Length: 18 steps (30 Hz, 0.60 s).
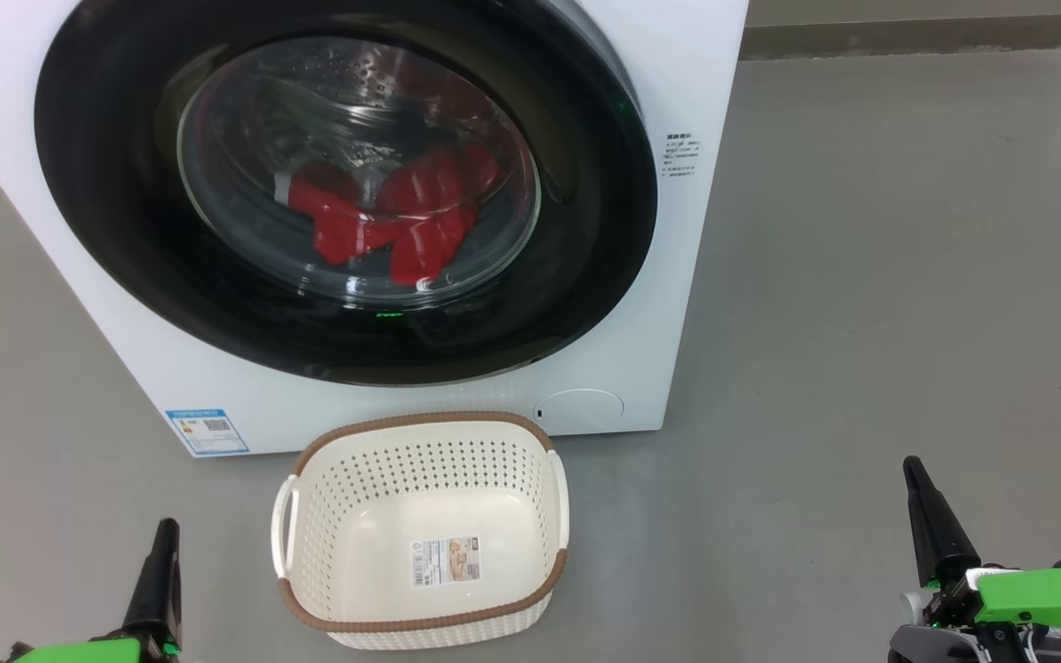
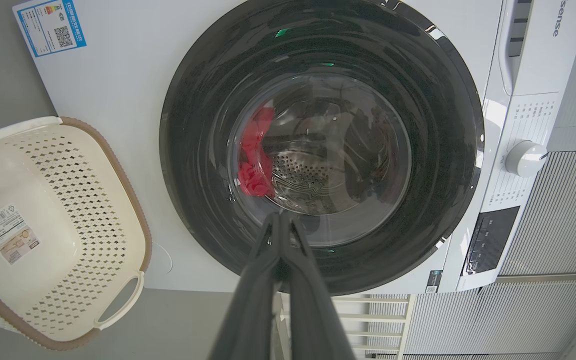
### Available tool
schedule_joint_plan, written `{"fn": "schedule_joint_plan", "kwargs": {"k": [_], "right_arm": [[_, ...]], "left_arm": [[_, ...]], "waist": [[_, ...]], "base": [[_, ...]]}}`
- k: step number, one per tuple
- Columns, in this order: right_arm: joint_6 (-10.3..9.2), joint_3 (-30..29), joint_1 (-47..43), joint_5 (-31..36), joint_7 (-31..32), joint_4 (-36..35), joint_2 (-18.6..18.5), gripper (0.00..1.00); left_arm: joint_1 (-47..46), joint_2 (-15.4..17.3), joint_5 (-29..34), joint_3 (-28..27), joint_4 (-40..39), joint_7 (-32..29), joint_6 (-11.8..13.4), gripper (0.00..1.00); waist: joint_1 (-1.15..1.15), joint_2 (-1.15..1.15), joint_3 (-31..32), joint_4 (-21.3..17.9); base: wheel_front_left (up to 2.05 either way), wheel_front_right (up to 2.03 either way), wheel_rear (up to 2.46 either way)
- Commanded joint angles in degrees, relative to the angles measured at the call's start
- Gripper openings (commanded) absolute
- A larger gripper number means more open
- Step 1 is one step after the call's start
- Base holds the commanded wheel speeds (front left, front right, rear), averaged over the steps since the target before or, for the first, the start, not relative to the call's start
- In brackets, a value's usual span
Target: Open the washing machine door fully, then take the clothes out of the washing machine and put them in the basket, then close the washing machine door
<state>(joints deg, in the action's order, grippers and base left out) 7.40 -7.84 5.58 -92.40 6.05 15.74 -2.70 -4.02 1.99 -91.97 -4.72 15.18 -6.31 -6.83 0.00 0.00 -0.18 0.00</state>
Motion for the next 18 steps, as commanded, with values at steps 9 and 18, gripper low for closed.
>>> {"fn": "schedule_joint_plan", "kwargs": {"k": [9,18], "right_arm": [[0.09,1.34,0.60,0.22,0.42,-1.72,-0.18,0.00],[0.09,1.34,0.60,0.22,0.42,-1.72,-0.18,0.00]], "left_arm": [[-2.17,0.88,-0.21,-1.78,-1.15,-0.16,-0.66,0.00],[-2.16,0.88,-0.21,-1.78,-1.15,-0.16,-0.66,0.00]], "waist": [[0.00,0.00,0.00,0.00],[0.00,0.00,0.00,0.00]], "base": [[0.00,0.00,0.00],[0.00,0.00,0.00]]}}
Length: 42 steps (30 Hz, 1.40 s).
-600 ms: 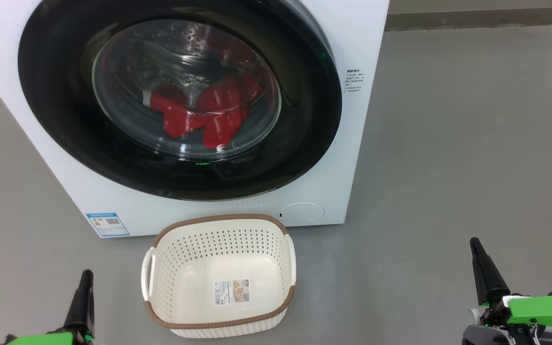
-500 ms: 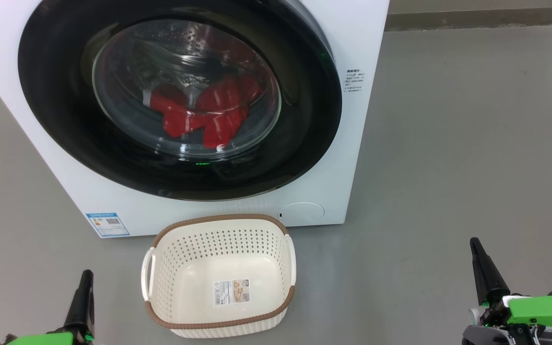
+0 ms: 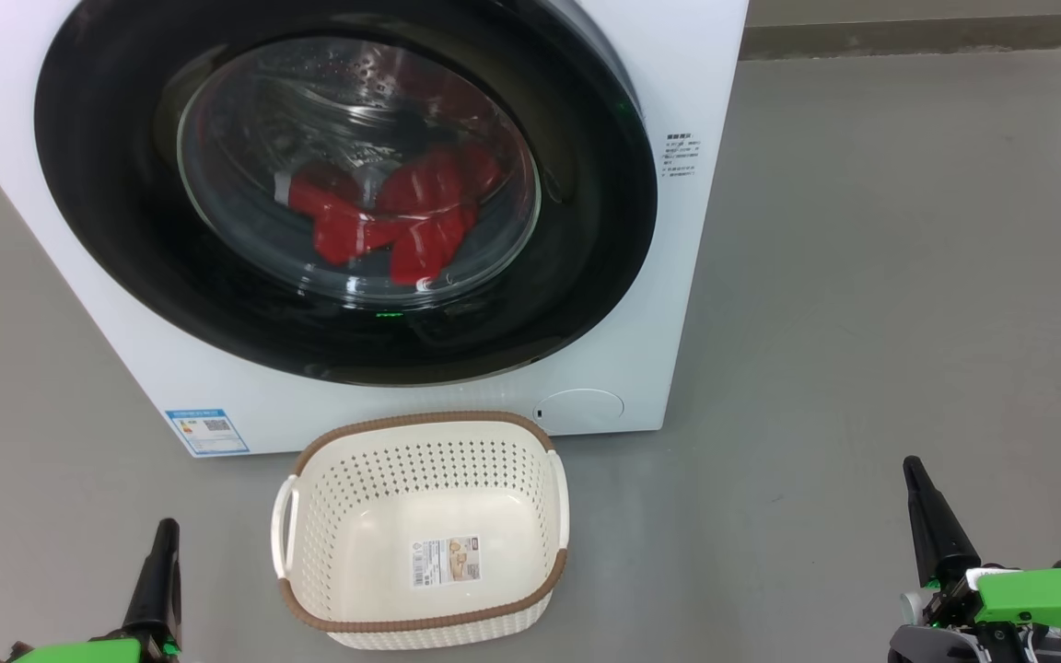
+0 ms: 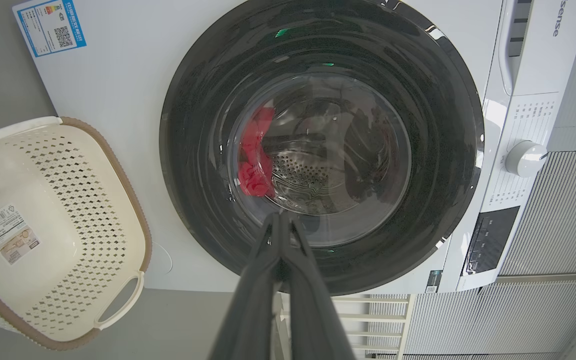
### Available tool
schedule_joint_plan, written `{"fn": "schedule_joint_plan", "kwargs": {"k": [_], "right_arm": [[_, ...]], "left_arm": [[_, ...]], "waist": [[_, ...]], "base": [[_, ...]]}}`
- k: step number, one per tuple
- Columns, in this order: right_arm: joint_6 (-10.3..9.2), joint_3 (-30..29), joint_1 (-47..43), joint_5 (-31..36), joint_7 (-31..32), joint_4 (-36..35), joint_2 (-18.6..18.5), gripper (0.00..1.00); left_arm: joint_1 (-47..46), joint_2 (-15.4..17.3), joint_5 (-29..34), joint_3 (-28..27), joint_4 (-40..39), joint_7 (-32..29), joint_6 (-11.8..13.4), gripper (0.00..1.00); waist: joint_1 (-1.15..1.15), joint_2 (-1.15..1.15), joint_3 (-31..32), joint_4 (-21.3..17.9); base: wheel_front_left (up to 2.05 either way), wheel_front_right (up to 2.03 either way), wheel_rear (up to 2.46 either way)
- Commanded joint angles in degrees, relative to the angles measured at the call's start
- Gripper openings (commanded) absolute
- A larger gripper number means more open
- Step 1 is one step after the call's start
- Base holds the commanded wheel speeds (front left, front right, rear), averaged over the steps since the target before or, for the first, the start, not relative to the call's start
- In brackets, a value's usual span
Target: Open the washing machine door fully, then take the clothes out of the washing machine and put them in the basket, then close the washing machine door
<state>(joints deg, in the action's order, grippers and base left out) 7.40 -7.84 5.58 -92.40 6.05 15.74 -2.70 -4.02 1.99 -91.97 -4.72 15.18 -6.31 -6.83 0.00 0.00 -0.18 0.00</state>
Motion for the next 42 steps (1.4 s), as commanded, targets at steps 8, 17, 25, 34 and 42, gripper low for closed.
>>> {"fn": "schedule_joint_plan", "kwargs": {"k": [8,17,25,34,42], "right_arm": [[0.09,1.34,0.60,0.22,0.42,-1.72,-0.18,0.00],[0.09,1.34,0.60,0.22,0.42,-1.72,-0.18,0.00],[0.09,1.34,0.60,0.22,0.42,-1.72,-0.18,0.00],[0.09,1.34,0.60,0.22,0.42,-1.72,-0.18,0.00],[0.09,1.34,0.60,0.22,0.42,-1.72,-0.18,0.00]], "left_arm": [[-2.16,0.88,-0.21,-1.78,-1.15,-0.16,-0.66,0.00],[-2.16,0.88,-0.21,-1.78,-1.15,-0.16,-0.66,0.00],[-2.16,0.88,-0.21,-1.78,-1.15,-0.16,-0.66,0.00],[-2.16,0.88,-0.21,-1.78,-1.15,-0.16,-0.66,0.00],[-2.16,0.88,-0.21,-1.78,-1.15,-0.16,-0.66,0.00]], "waist": [[0.00,0.00,0.00,0.00],[0.00,0.00,0.00,0.00],[0.00,0.00,0.00,0.00],[0.00,0.00,0.00,0.00],[0.00,0.00,0.00,0.00]], "base": [[0.00,0.00,0.00],[0.00,0.00,0.00],[0.00,0.00,0.00],[0.00,0.00,0.00],[0.00,0.00,0.00]]}}
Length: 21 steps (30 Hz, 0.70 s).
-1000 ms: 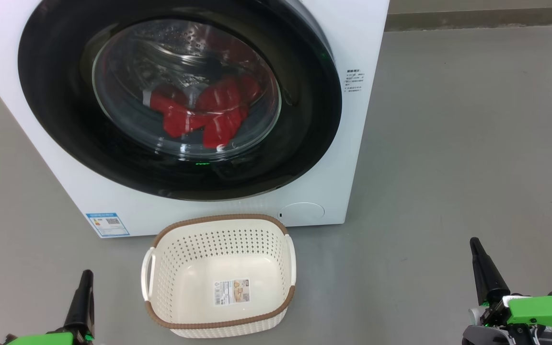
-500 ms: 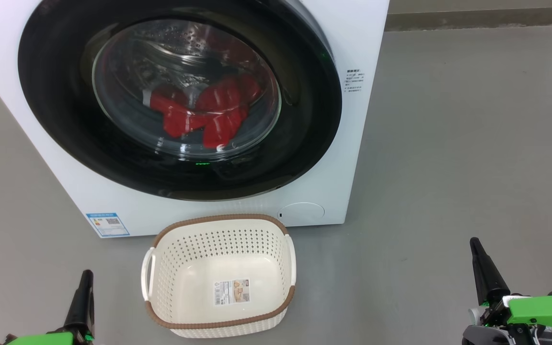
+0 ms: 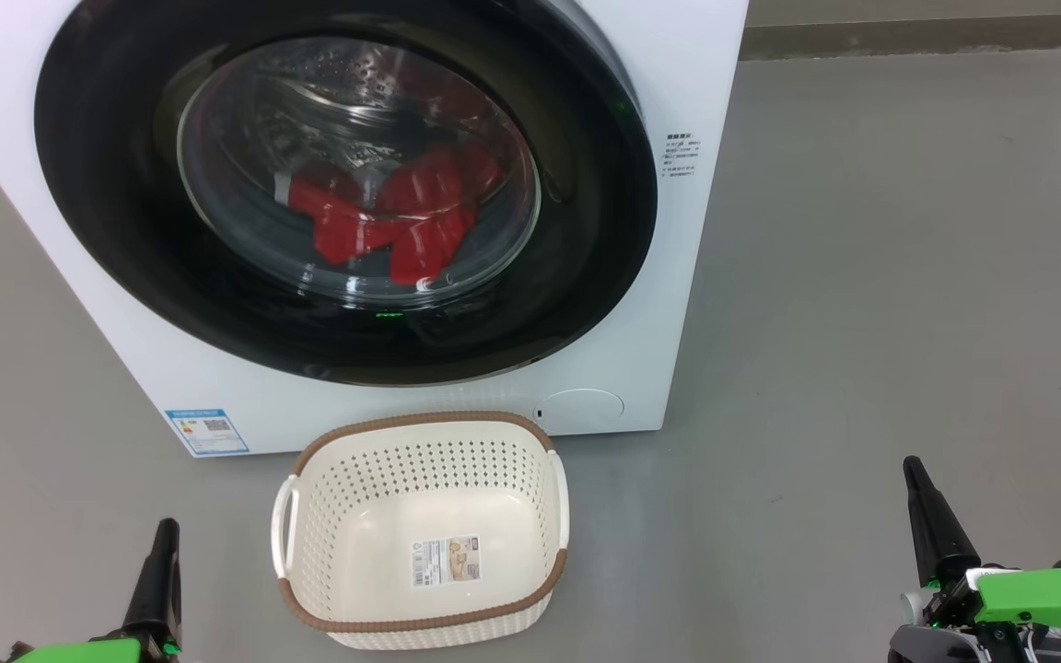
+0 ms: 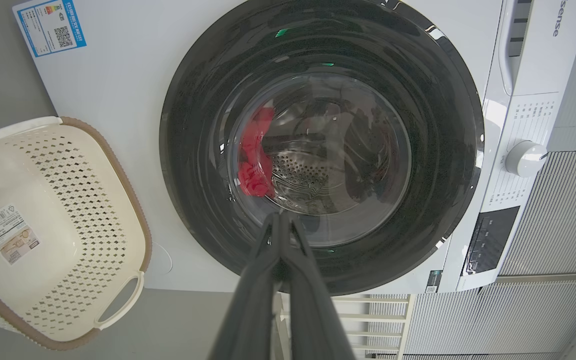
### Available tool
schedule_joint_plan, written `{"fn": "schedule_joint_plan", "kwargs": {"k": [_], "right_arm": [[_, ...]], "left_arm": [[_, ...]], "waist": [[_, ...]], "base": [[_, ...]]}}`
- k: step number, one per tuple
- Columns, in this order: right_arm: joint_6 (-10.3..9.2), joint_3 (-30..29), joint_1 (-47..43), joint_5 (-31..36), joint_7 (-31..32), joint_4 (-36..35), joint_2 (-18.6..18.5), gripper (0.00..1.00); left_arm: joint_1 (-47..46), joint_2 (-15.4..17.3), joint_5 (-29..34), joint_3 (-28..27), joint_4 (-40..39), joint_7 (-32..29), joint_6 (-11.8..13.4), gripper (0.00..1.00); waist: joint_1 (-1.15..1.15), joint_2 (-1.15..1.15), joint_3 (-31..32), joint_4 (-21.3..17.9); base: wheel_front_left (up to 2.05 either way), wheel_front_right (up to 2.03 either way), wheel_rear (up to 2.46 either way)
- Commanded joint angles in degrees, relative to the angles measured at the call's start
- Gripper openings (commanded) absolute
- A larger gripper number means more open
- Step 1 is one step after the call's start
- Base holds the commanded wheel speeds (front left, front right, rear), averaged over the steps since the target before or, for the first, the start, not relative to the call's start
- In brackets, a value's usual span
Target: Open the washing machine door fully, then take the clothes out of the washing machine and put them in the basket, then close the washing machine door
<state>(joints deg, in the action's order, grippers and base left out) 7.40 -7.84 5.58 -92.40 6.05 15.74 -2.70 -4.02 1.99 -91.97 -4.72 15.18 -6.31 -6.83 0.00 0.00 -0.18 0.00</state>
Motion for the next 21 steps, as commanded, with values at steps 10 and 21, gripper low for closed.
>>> {"fn": "schedule_joint_plan", "kwargs": {"k": [10,21], "right_arm": [[0.09,1.34,0.60,0.22,0.42,-1.72,-0.18,0.00],[0.00,0.15,-0.34,-0.07,-0.18,1.53,0.28,1.00]], "left_arm": [[-2.16,0.88,-0.21,-1.78,-1.15,-0.16,-0.66,0.00],[0.83,-0.52,0.03,0.19,1.32,0.21,0.07,1.00]], "waist": [[0.00,0.00,0.00,0.00],[0.00,0.00,-0.04,0.01]], "base": [[0.00,0.00,0.00],[0.00,0.00,0.00]]}}
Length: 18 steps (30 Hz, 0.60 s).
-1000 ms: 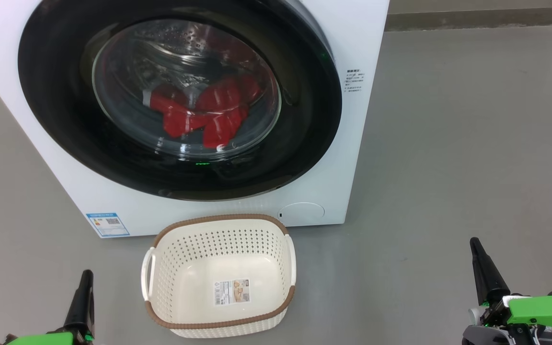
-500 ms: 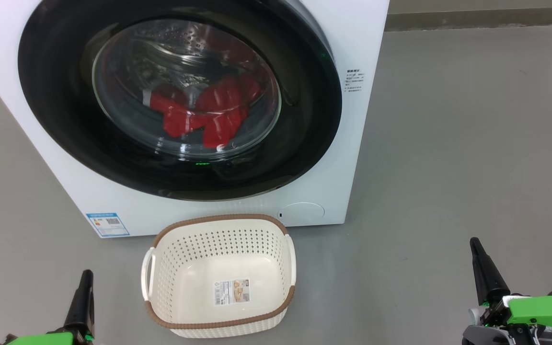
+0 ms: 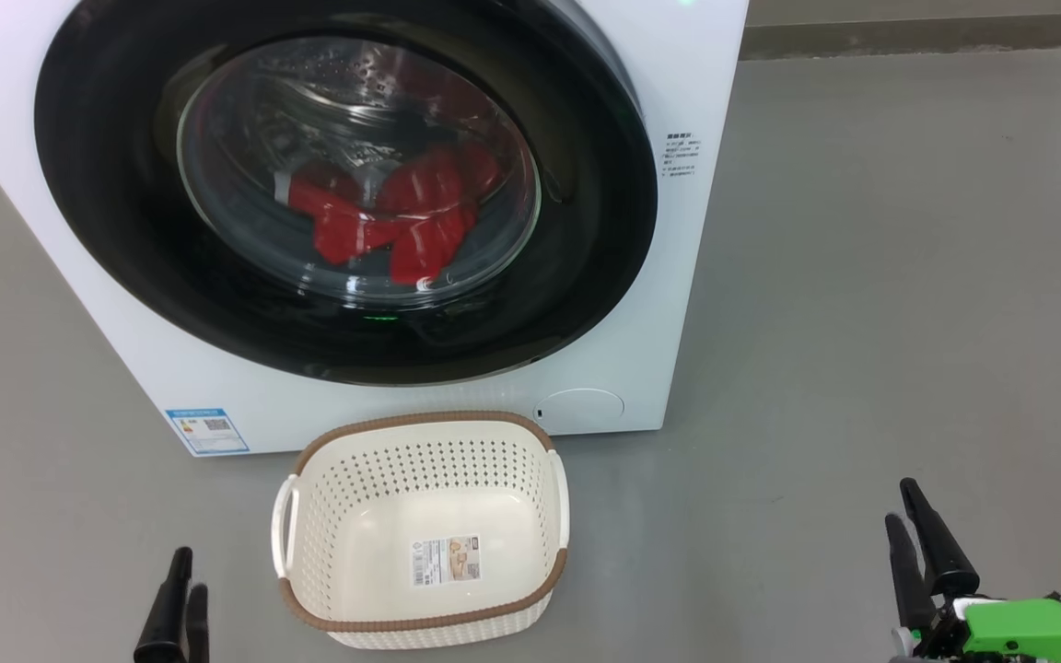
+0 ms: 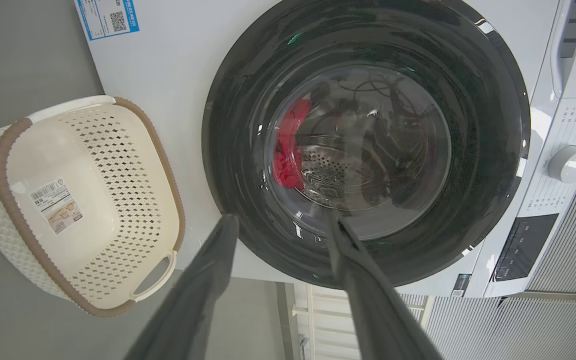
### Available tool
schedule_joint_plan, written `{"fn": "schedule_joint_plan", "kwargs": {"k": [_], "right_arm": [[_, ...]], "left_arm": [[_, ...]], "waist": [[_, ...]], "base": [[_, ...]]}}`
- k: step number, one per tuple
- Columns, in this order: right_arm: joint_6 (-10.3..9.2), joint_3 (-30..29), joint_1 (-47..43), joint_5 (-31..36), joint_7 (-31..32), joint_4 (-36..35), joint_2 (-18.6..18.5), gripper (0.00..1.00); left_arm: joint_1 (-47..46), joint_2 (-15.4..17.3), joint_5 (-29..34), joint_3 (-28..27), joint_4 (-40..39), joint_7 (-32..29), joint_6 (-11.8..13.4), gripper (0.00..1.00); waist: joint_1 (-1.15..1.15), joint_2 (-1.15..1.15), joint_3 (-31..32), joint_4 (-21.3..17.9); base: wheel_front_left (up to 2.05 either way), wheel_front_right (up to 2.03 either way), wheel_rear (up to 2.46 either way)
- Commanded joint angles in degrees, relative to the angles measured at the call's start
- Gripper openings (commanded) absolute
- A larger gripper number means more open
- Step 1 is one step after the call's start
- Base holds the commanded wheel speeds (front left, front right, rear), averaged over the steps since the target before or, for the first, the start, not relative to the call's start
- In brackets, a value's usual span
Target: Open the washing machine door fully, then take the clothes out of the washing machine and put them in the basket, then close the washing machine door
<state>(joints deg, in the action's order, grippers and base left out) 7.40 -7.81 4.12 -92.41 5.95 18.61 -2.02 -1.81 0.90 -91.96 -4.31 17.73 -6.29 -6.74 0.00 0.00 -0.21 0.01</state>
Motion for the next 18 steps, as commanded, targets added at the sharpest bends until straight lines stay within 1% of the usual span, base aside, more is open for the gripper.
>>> {"fn": "schedule_joint_plan", "kwargs": {"k": [1,5,10,18], "right_arm": [[0.00,0.22,1.19,-0.08,-0.17,-1.48,-0.40,1.00],[0.00,0.65,1.44,-0.29,-0.78,-2.01,-0.42,1.00],[0.01,1.20,1.73,-0.53,-1.74,-2.35,-0.44,1.00],[0.01,2.13,2.34,-1.01,-2.83,-3.44,-0.47,1.00]], "left_arm": [[-1.42,0.59,0.04,-0.19,-1.38,0.34,-0.03,1.00],[-1.52,0.63,0.20,-0.05,-1.96,1.00,-0.05,1.00],[-1.52,0.70,0.67,0.14,-2.77,1.85,-0.08,1.00],[-1.69,0.79,1.43,0.41,-3.97,3.25,-0.13,1.00]], "waist": [[0.01,0.00,-0.02,0.01],[0.13,0.00,0.08,0.05],[0.01,0.00,-0.04,0.09],[0.00,0.00,-0.18,0.17]], "base": [[0.00,0.00,0.00],[0.00,0.00,0.00],[0.00,0.00,0.00],[0.00,0.00,0.00]]}}
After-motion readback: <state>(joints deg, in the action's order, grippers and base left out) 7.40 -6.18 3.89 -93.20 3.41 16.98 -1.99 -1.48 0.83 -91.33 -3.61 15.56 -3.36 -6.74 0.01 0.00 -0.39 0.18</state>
